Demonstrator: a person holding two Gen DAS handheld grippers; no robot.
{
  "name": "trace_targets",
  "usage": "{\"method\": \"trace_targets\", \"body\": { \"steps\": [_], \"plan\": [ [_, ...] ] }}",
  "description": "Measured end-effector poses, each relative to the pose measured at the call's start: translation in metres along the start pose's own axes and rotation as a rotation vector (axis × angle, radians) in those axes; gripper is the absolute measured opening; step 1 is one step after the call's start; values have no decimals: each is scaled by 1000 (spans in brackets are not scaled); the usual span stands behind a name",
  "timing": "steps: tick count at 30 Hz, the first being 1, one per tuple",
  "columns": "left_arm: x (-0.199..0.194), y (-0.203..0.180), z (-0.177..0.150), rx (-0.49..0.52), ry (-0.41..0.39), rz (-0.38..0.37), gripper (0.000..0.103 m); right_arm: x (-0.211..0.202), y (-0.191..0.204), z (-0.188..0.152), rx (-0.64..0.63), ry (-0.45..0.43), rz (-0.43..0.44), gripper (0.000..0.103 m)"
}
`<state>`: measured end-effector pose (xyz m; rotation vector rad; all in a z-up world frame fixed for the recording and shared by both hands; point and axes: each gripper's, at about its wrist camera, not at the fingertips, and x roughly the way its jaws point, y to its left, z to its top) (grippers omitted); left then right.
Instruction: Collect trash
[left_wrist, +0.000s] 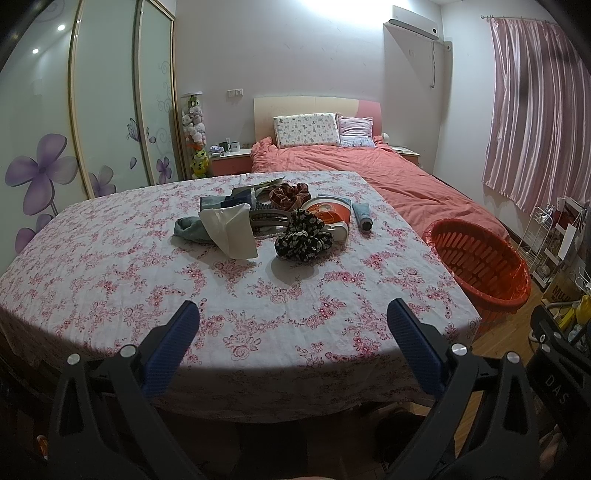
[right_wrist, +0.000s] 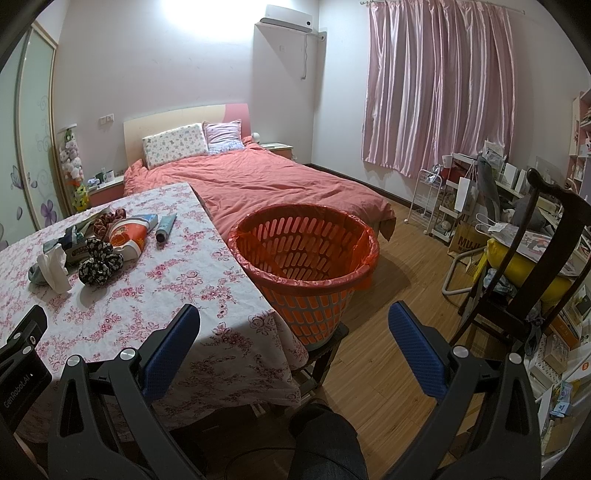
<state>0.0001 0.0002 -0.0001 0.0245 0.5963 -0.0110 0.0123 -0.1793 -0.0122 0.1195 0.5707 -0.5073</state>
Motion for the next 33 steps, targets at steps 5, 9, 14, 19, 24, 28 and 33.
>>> {"method": "trace_targets", "body": {
  "steps": [5,9,14,19,24,28,33],
  "plan": [
    [0,0,0,0,0,0,99,0,0,0,0,1,0,101],
    [0,0,0,0,1,0,99,1,0,0,0,1,0,101],
    [0,0,0,0,3,2,99,4,1,0,-1,5,0,101],
    [6,1,-2,2,8,-3,99,12,3,0,1,14,-3,101],
    [19,12,-1,-12,27,-9,99,22,11,1,0,28,11,101],
    [35,28,3,-49,53,-23,99,29,19,3,-4,36,39,101],
    [56,51,8,-102,79,-34,99,45,38,8,-33,66,83,101]
  ]
}}
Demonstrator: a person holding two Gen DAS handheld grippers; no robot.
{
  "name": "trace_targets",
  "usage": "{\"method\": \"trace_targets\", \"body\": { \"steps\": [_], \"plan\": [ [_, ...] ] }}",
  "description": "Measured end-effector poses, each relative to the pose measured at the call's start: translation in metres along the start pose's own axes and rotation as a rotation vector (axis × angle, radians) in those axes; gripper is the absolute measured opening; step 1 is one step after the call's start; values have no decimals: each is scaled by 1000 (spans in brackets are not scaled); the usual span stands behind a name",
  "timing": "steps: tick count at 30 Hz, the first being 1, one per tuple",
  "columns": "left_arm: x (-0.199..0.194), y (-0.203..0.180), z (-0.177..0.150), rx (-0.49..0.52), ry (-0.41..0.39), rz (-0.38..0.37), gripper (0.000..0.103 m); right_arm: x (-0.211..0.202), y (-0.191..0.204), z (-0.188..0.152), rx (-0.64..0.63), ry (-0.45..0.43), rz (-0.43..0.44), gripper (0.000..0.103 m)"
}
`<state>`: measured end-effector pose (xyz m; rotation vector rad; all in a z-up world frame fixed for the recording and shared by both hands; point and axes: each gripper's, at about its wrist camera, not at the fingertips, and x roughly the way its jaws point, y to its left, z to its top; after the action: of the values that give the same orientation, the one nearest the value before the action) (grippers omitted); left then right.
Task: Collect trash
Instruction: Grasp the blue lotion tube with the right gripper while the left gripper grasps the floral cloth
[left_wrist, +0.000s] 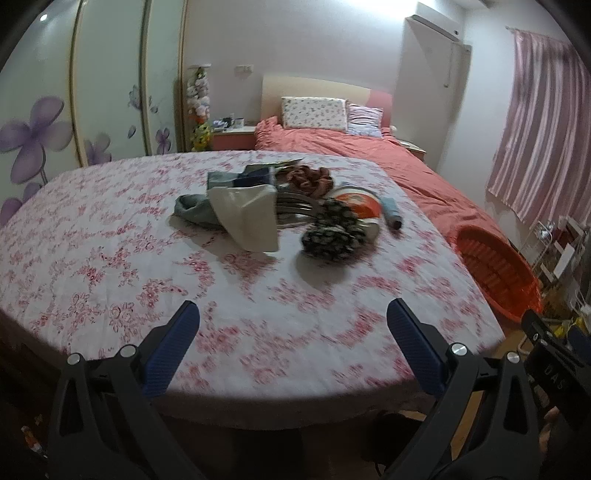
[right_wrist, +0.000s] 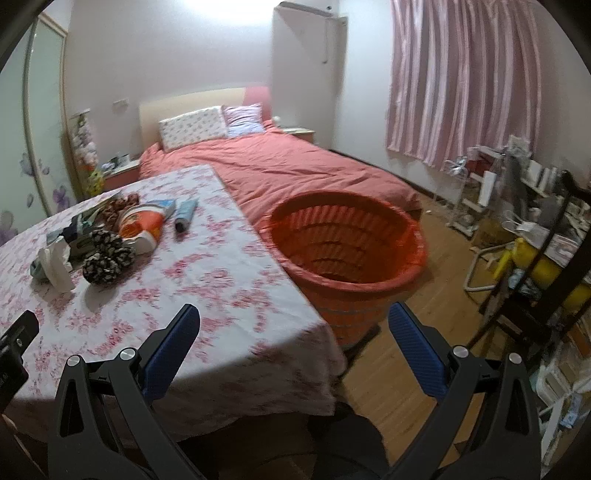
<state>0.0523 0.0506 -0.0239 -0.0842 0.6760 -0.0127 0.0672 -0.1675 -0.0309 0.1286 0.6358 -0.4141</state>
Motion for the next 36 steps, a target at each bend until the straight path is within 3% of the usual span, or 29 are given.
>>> {"method": "trace_targets", "body": {
  "steps": [14,22,27,36],
  "plan": [
    [67,53,38,-72,29,75,99,69,44,41,13,101,148,99],
    [97,53,50,-63,52,63,99,120,67,69,6,169,217,82],
    [110,52,55,-65,62,44,98,153,83,83,-5,222,279,59],
    [122,45,66,-48,58,10,90,185,103,91,-24,288,306,45]
  ]
}}
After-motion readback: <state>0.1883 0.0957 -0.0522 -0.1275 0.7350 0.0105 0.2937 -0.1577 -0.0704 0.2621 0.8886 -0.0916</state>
